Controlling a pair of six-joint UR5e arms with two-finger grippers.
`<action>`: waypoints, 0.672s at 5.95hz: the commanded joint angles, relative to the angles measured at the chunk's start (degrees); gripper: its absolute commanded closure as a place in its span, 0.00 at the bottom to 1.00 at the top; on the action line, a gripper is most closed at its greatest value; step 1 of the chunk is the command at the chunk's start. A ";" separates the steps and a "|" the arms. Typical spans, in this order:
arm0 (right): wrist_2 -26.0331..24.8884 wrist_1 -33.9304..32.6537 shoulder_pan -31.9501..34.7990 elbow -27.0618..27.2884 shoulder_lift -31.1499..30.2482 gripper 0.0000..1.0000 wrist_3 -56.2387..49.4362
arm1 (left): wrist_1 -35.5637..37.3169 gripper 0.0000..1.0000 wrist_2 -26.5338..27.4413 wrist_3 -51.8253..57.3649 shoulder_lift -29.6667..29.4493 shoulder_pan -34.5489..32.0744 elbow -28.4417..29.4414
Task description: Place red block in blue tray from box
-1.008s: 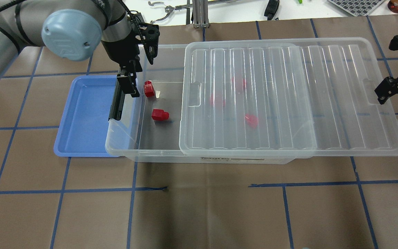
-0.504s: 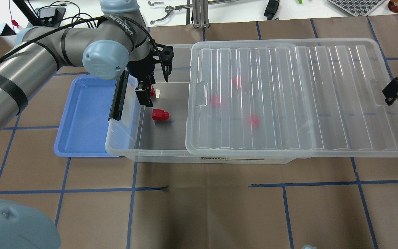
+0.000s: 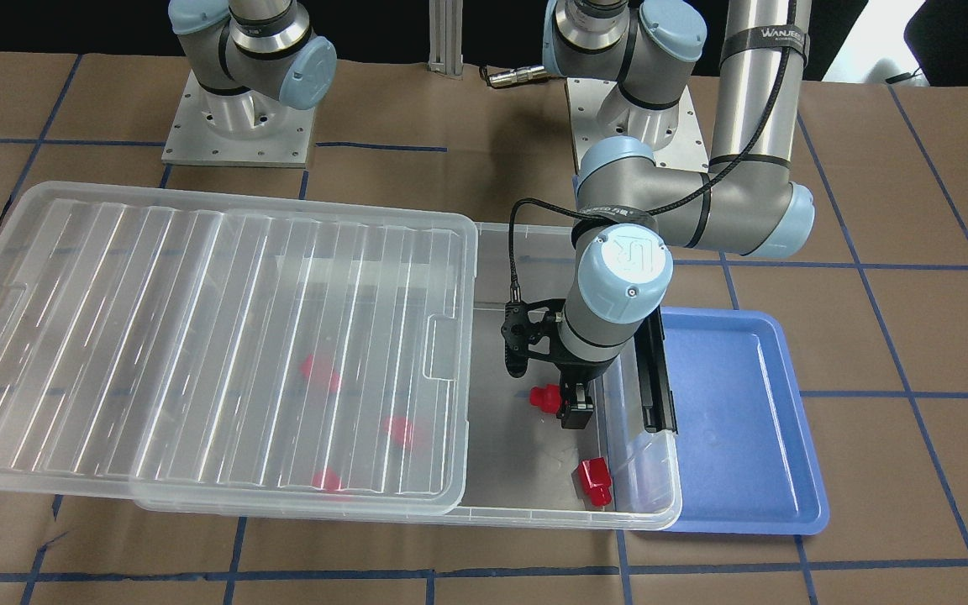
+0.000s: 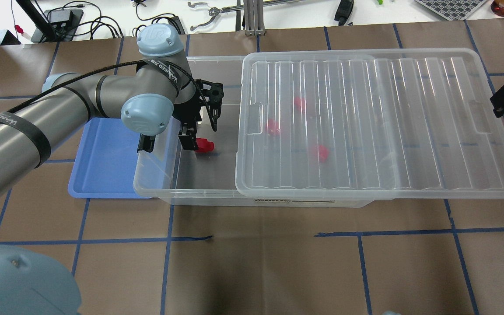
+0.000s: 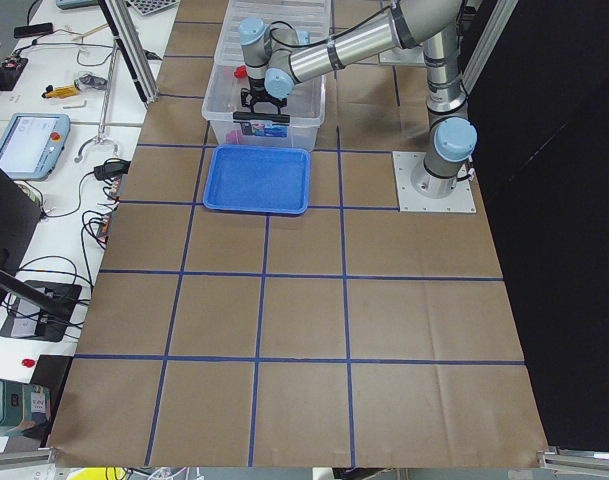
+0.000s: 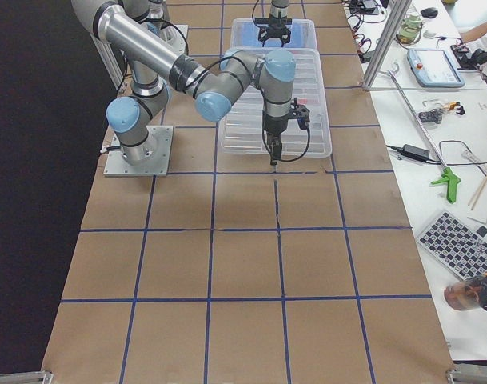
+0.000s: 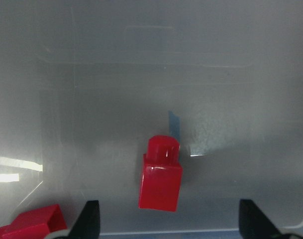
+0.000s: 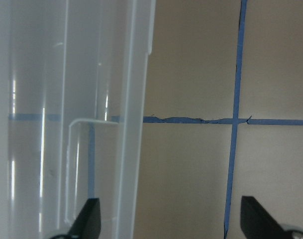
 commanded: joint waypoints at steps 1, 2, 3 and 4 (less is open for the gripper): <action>0.69 9.08 6.85 -7.63 -0.20 0.00 10.77 | 6.75 0.03 0.08 1.70 -2.49 -0.04 -2.73; 0.78 16.36 11.52 -12.89 -0.02 0.00 18.15 | 9.32 0.04 0.16 1.87 -3.65 0.13 -3.96; 0.95 20.44 15.39 -15.47 0.06 0.00 23.36 | 9.35 0.12 0.16 1.96 -3.83 0.13 -3.80; 0.95 20.83 19.95 -15.75 -0.20 0.00 27.50 | 10.22 0.38 0.08 2.75 -3.83 0.31 -3.80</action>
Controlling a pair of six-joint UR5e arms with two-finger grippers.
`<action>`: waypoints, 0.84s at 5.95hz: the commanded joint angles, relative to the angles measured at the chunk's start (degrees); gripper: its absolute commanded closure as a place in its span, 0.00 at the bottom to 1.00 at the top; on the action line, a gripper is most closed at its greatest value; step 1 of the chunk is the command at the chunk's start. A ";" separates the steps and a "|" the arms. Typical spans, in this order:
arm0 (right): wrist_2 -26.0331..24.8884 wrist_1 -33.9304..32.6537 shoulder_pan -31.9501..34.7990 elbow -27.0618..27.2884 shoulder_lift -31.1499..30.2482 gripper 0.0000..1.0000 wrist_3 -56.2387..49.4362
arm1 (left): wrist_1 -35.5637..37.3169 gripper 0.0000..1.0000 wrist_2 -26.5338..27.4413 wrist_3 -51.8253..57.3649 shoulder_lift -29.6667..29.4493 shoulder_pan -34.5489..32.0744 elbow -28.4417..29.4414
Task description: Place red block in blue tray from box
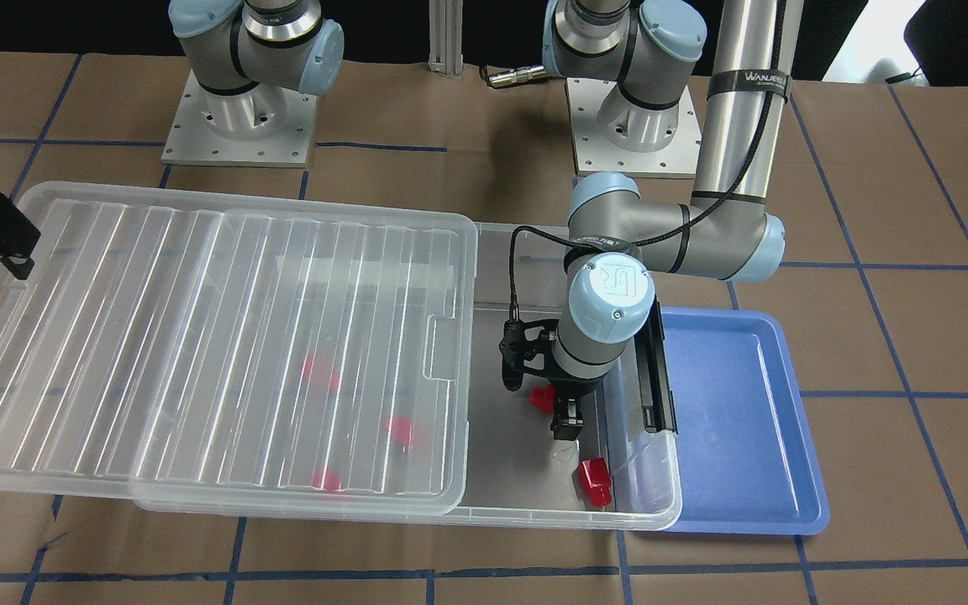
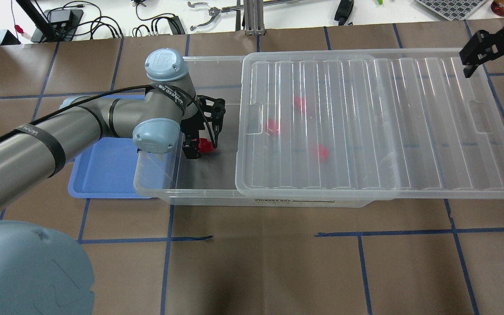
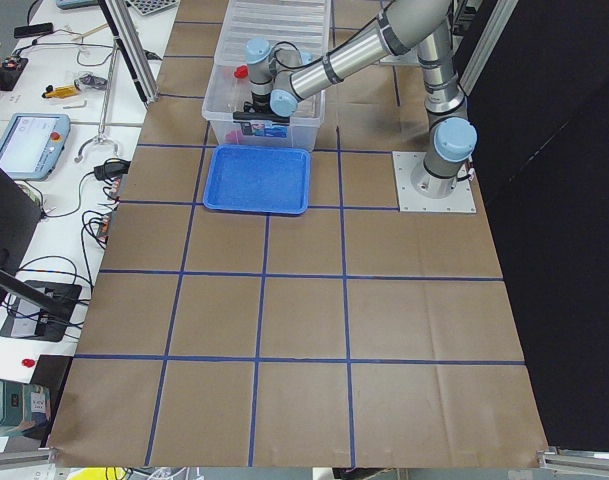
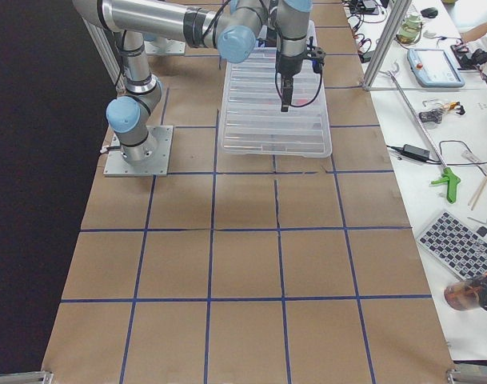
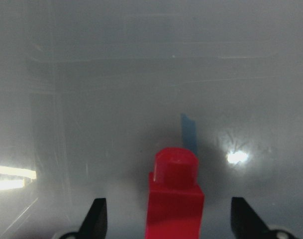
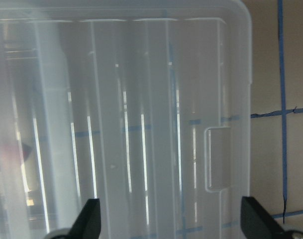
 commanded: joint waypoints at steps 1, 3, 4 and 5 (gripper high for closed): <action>0.05 1.84 9.84 -1.63 -0.57 0.00 9.70 | 1.63 0.84 0.03 0.32 -0.05 -0.23 -0.32; 3.90 4.46 13.41 -2.24 -0.58 0.00 13.01 | 0.33 0.99 0.20 -0.12 1.78 -0.15 0.55; 3.92 4.92 13.41 -2.51 -0.49 0.00 13.01 | -2.64 0.99 0.12 -0.65 3.63 -0.32 1.16; 3.92 4.92 13.32 -2.60 -0.49 0.00 12.92 | -6.07 0.99 0.03 -1.52 6.69 -0.33 1.26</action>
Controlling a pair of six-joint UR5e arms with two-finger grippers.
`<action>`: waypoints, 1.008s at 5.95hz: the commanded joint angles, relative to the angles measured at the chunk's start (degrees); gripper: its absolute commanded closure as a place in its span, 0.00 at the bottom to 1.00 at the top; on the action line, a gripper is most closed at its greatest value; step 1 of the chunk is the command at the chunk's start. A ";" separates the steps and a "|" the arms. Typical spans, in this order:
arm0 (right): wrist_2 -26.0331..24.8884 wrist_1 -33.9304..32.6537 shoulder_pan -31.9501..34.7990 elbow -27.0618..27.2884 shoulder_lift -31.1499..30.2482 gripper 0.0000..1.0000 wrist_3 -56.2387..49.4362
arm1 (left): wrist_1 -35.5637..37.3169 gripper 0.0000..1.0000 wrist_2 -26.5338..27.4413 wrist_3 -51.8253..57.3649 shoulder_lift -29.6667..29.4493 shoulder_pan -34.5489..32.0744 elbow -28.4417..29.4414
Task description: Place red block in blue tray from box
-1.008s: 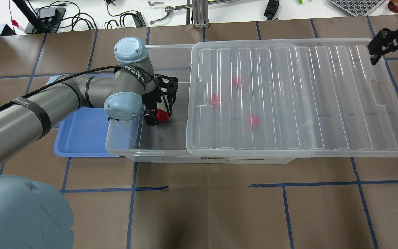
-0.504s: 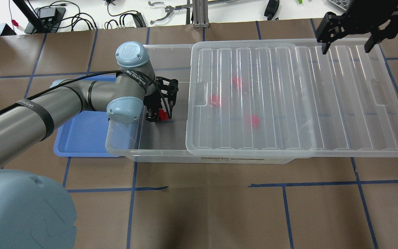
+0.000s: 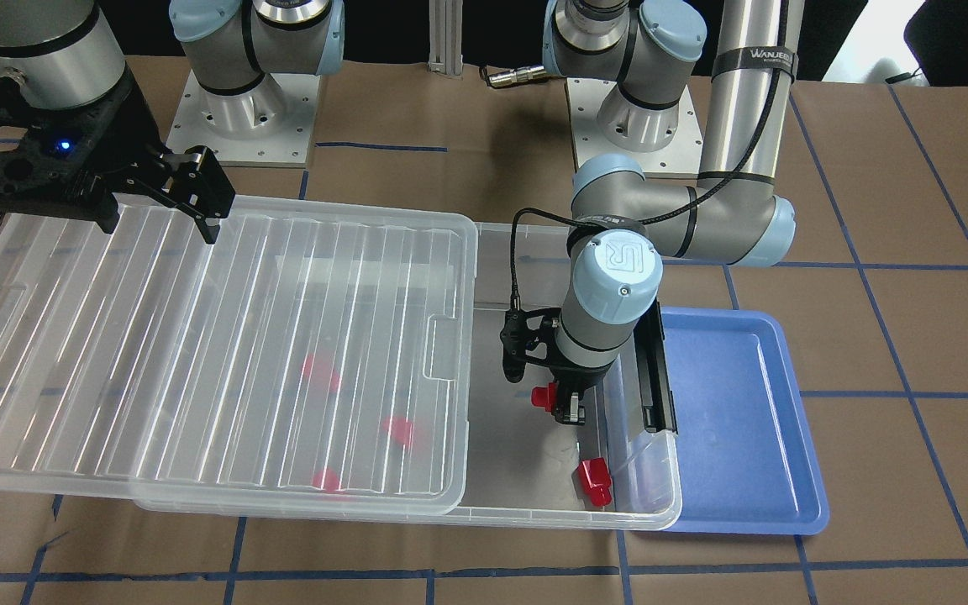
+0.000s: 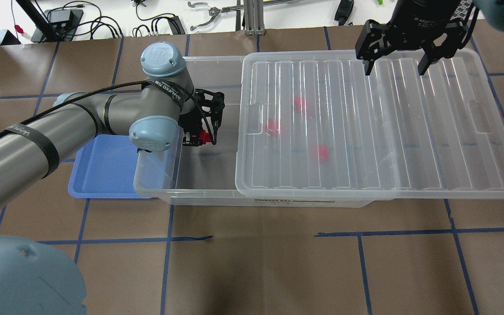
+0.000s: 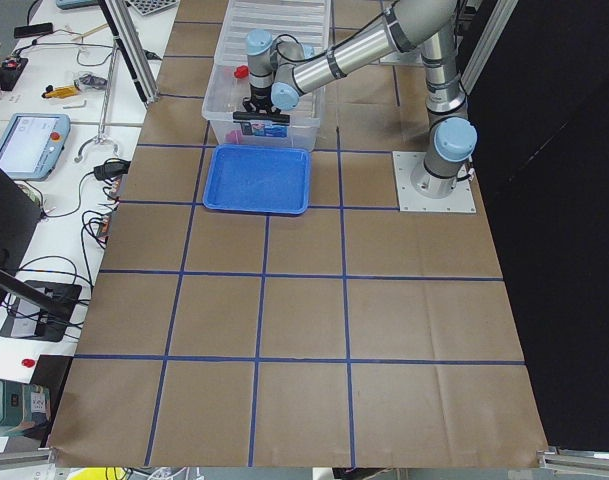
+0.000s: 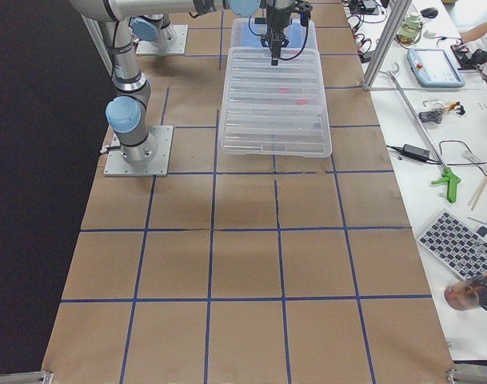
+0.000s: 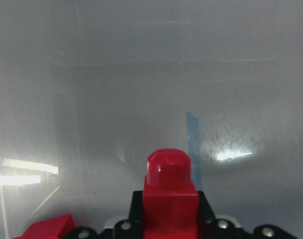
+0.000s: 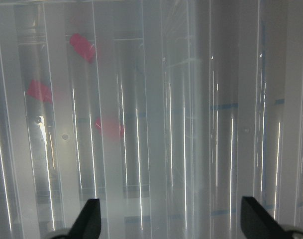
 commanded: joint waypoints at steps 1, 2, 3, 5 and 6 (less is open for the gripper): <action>0.18 0.15 -0.14 -0.06 0.11 0.00 0.03 | -8.00 0.99 -0.33 -1.86 6.49 -0.05 1.72; 0.09 0.15 -0.14 0.03 0.11 0.00 0.03 | -15.97 0.99 -0.51 -3.09 9.84 0.39 6.26; 0.18 0.24 -0.14 0.03 0.02 0.00 0.03 | -24.75 0.99 -0.51 -2.93 11.35 1.26 11.88; 0.18 0.15 -0.31 0.21 0.11 0.00 0.03 | -27.65 0.99 -0.24 -1.53 11.62 9.74 15.27; 0.18 -0.02 -0.57 0.56 0.28 0.00 0.03 | -29.30 1.00 -0.07 2.48 11.54 14.58 15.10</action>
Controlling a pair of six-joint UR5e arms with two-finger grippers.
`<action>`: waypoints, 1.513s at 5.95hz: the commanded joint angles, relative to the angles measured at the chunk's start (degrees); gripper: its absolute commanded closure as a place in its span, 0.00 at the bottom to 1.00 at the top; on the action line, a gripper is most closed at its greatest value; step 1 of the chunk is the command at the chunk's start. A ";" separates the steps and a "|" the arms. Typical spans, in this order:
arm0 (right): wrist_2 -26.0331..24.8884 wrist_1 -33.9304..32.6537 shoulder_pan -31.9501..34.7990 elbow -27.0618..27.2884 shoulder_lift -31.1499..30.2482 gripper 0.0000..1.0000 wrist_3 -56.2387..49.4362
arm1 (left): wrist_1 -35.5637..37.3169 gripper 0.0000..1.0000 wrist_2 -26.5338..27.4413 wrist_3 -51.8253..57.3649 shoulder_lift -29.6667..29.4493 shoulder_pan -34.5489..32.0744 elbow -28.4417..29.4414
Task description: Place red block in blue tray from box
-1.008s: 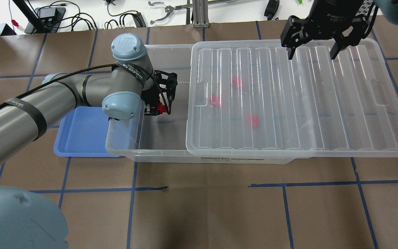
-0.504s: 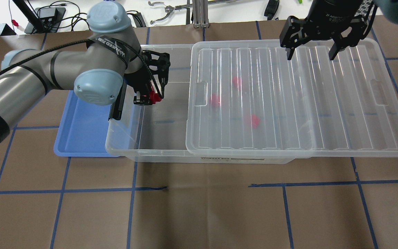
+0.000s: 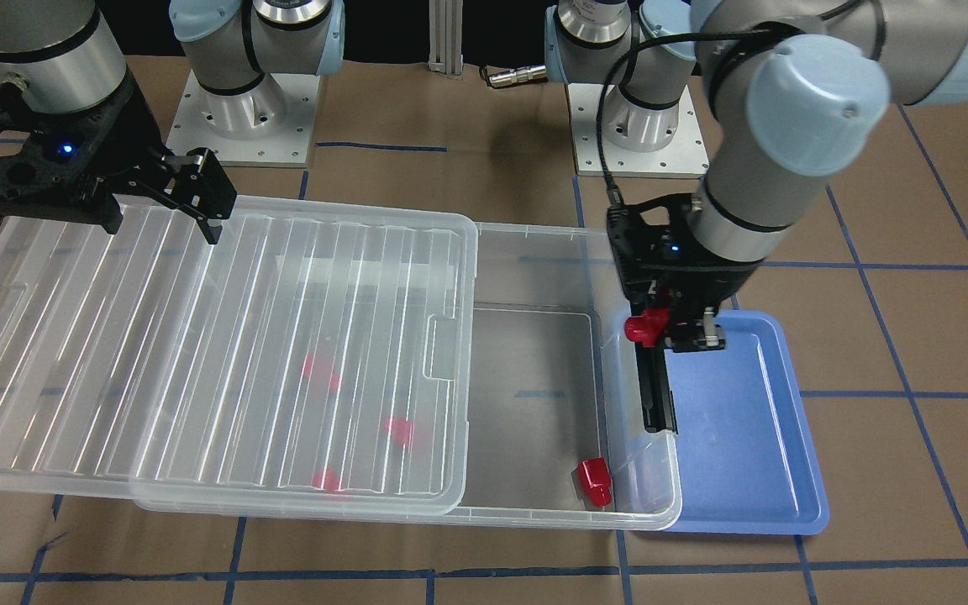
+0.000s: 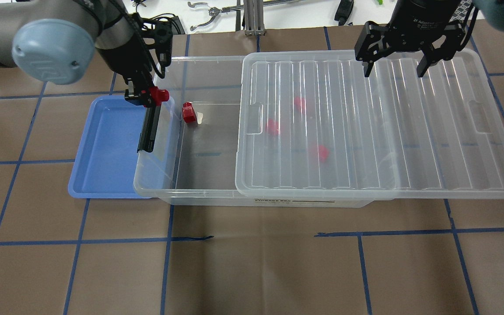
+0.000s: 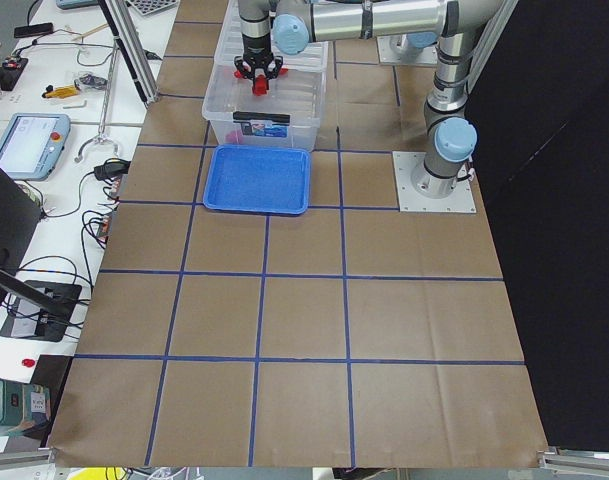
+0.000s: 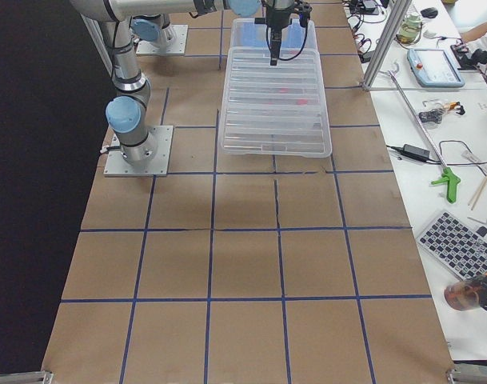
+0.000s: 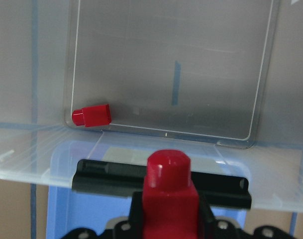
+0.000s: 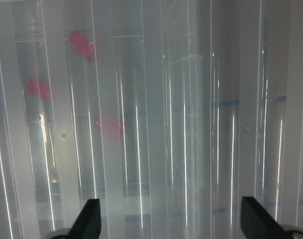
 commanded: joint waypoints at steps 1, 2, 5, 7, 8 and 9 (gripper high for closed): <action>-0.61 -0.40 -1.70 0.42 0.37 0.00 -0.96 | -1.52 1.00 0.14 9.22 -1.08 8.07 -0.18; -0.61 -0.49 -3.98 0.42 0.63 0.00 -2.27 | -0.56 1.00 0.14 16.33 -2.66 10.11 -1.92; -0.88 -1.28 -12.23 0.59 1.16 0.00 -12.11 | 20.64 1.00 0.75 20.09 -6.88 11.26 -14.64; -2.45 -1.45 -20.30 0.68 2.82 0.00 -17.63 | 31.21 0.99 0.84 20.18 -11.18 13.03 -19.67; -2.81 -4.06 -23.39 0.68 4.49 0.00 -21.41 | 34.14 0.97 0.50 20.09 -13.20 13.29 -20.48; -5.42 -6.27 -25.60 0.94 6.16 0.00 -24.49 | 34.17 0.84 0.32 20.00 -13.57 12.94 -20.49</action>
